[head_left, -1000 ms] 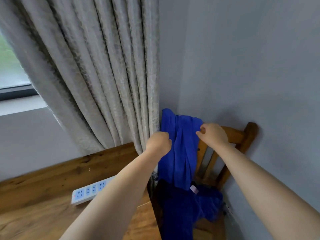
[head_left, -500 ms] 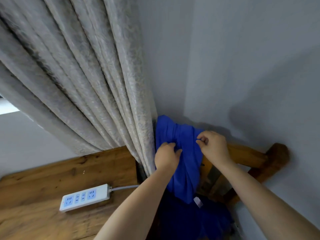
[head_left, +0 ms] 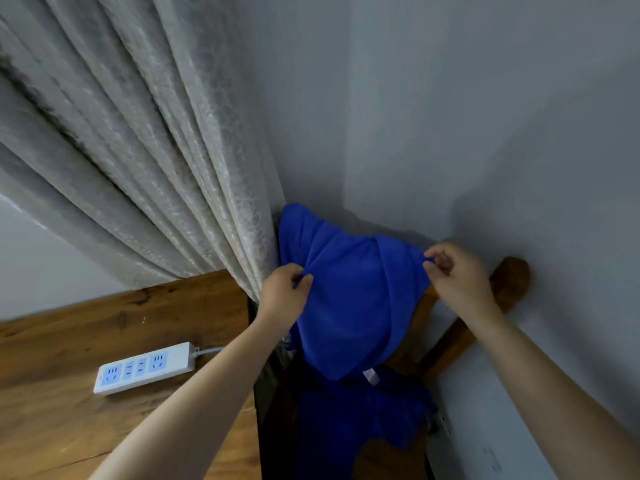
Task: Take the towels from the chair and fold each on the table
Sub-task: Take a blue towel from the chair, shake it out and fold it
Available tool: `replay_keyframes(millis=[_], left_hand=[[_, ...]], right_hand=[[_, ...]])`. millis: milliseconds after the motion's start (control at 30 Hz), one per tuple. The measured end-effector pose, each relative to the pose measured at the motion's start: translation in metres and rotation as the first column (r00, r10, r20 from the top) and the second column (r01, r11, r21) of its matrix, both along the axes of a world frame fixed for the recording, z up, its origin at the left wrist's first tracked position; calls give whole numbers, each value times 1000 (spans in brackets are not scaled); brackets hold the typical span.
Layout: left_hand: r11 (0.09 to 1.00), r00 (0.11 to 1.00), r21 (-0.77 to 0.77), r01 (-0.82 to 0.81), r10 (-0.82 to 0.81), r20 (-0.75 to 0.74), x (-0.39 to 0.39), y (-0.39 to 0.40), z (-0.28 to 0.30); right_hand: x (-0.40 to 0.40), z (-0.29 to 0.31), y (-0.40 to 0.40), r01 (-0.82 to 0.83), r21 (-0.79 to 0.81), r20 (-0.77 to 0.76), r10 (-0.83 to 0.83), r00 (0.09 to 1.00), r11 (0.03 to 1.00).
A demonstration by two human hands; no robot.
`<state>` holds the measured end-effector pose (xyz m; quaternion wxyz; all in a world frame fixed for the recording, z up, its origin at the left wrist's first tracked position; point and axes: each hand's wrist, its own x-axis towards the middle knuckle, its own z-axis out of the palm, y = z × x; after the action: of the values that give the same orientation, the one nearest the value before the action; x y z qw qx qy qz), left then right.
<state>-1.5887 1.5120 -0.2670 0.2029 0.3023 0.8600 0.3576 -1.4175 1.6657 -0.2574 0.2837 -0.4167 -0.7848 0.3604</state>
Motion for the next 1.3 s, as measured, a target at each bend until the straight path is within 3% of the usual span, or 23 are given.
replay_keyframes(millis=[167, 267, 433, 567, 667, 800, 900, 1067, 1167, 1300], left_hand=[[1000, 992, -4, -15, 14, -128, 22, 16, 0], [996, 994, 16, -82, 83, -64, 27, 33, 3], [975, 976, 62, -214, 215, -18, 27, 46, 0], [944, 948, 87, -317, 318, -5, 25, 51, 4], [959, 959, 18, -283, 283, 0, 19, 56, 13], [978, 977, -8, -208, 208, -54, 14, 53, 19], [981, 985, 89, -170, 167, 40, 15, 46, 24], [939, 968, 290, -185, 123, 221, 17, 19, 44], [907, 958, 372, -196, 97, 269, 23, -10, 64], [843, 956, 480, -244, 126, 265, 29, -72, 96]], right_hand=[[19, -5, 4, 34, -39, 16, -34, 999, 999], [35, -4, 5, 106, 82, 103, -114, 988, 991], [38, -2, -6, 45, 177, 195, -80, 978, 983], [23, -2, -17, -15, 362, 424, -151, 893, 932], [10, 3, -20, -69, 452, 541, -212, 814, 889], [2, 13, -16, -69, 437, 550, -206, 809, 897], [8, 14, -7, -33, 264, 488, -103, 867, 964], [19, 39, -7, 68, 1, 158, -68, 985, 998], [22, 61, -19, 76, -29, 12, -76, 997, 997], [8, 92, -67, -41, -27, -57, 39, 998, 999]])
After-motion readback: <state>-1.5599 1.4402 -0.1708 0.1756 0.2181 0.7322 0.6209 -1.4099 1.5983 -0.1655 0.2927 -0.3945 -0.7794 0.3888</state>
